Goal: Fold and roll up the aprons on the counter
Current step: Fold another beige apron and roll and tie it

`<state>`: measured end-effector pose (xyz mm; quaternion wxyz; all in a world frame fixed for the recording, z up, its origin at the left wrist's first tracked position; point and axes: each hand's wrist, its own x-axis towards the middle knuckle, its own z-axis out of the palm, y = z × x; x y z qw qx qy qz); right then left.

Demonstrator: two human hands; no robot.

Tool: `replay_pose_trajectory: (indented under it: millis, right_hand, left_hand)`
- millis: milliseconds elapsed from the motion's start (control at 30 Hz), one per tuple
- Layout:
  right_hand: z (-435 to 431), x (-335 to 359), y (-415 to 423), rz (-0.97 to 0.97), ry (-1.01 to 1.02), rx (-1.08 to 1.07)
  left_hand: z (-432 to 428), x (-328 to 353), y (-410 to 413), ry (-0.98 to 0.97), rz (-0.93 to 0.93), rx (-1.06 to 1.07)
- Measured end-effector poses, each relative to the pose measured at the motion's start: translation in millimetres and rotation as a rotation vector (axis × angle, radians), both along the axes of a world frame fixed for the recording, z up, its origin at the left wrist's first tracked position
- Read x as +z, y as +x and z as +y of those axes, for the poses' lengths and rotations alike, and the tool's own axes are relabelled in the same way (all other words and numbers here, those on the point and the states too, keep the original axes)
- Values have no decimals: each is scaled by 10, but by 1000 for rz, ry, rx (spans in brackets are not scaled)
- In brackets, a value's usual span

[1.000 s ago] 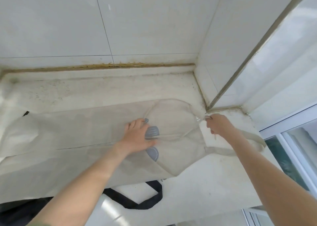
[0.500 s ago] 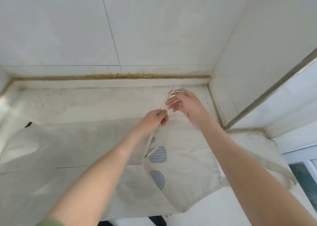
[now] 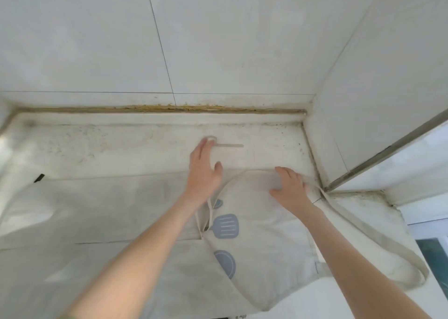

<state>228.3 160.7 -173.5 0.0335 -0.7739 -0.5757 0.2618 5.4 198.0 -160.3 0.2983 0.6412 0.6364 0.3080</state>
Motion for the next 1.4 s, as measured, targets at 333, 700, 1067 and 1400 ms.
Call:
replay_pose_trajectory:
  millis: [333, 700, 1067, 1400]
  right_hand:
    - [-894, -46, 800, -317, 102, -234]
    - [-1596, 118, 1527, -361, -233, -643]
    - [-1275, 1147, 448, 797, -36, -3]
    - [-1033, 902, 157, 780, -58, -134]
  left_hand:
    - [-1053, -330, 637, -181, 114, -620]
    - [-1169, -269, 795, -260, 252, -663]
    - [-1369, 461, 1020, -912, -658, -282]
    - [-1171, 871, 60, -718, -742, -45]
